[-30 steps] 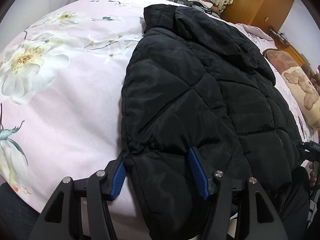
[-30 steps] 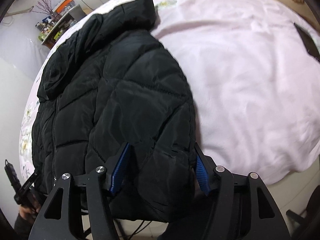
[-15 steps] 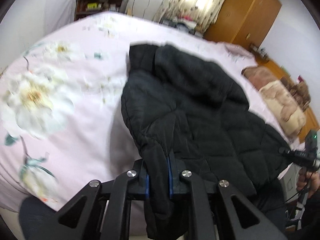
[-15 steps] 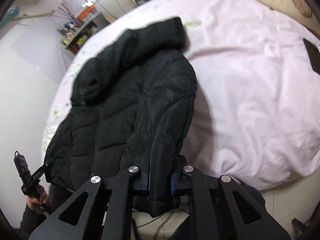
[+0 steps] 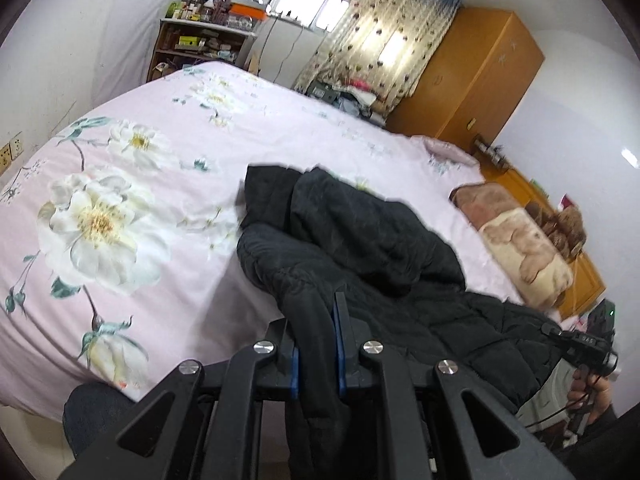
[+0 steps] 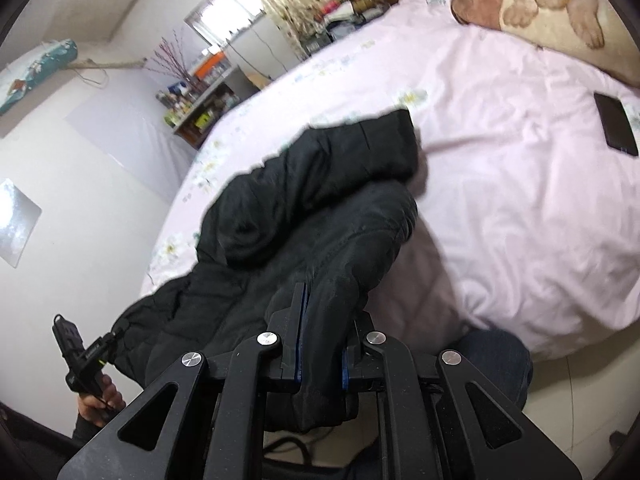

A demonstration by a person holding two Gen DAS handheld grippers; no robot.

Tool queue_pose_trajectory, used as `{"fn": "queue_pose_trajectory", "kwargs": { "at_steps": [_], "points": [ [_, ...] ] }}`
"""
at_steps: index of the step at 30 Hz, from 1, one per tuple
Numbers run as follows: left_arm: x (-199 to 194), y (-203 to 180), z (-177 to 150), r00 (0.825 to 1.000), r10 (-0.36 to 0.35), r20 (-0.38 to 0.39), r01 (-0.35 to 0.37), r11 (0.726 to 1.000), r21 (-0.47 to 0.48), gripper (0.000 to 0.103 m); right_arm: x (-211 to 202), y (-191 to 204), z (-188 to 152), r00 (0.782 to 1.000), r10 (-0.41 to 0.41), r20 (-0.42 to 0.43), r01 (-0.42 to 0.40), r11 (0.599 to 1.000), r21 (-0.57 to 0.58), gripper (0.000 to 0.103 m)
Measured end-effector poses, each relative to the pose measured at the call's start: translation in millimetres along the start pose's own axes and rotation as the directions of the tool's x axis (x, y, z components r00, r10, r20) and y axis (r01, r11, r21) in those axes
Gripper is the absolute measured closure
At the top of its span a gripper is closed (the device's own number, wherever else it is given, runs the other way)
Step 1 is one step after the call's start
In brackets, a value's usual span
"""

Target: Fold large clothes

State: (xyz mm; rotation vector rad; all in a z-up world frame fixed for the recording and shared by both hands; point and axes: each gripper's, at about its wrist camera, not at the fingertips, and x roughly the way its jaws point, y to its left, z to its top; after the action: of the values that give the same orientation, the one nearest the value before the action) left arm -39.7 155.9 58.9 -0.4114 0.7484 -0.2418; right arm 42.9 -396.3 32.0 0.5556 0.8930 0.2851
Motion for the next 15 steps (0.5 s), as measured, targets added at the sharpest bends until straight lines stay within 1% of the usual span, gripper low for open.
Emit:
{"fn": "queue_pose_trajectory", "kwargs": {
  "at_steps": [4, 6, 8, 12, 15],
  "points": [
    [5, 4, 24, 0.998, -0.033, 0.052, 0.035, 0.998, -0.043, 0.09, -1, 12, 25, 0.996, 0.041, 0.076, -0.042, 0.999, 0.007, 0.091],
    [13, 5, 40, 0.996, -0.046, 0.071, 0.051, 0.996, -0.077, 0.09, 3, 15, 41, 0.993, 0.046, 0.105, -0.047, 0.999, 0.006, 0.091],
    [24, 5, 58, 0.994, -0.049, 0.095, 0.057, 0.995, -0.082, 0.09, 11, 15, 60, 0.99, 0.055, 0.13, -0.057, 0.998, 0.012, 0.091],
    [50, 1, 94, 0.991, -0.047, 0.124, 0.058, 0.994, -0.09, 0.09, 28, 23, 99, 0.983, 0.059, 0.173, -0.066, 0.997, 0.035, 0.091],
    [81, 3, 122, 0.992, -0.034, 0.125, 0.048, 0.993, -0.107, 0.09, 50, 28, 125, 0.983, 0.042, 0.176, -0.051, 0.998, 0.047, 0.091]
  ]
}}
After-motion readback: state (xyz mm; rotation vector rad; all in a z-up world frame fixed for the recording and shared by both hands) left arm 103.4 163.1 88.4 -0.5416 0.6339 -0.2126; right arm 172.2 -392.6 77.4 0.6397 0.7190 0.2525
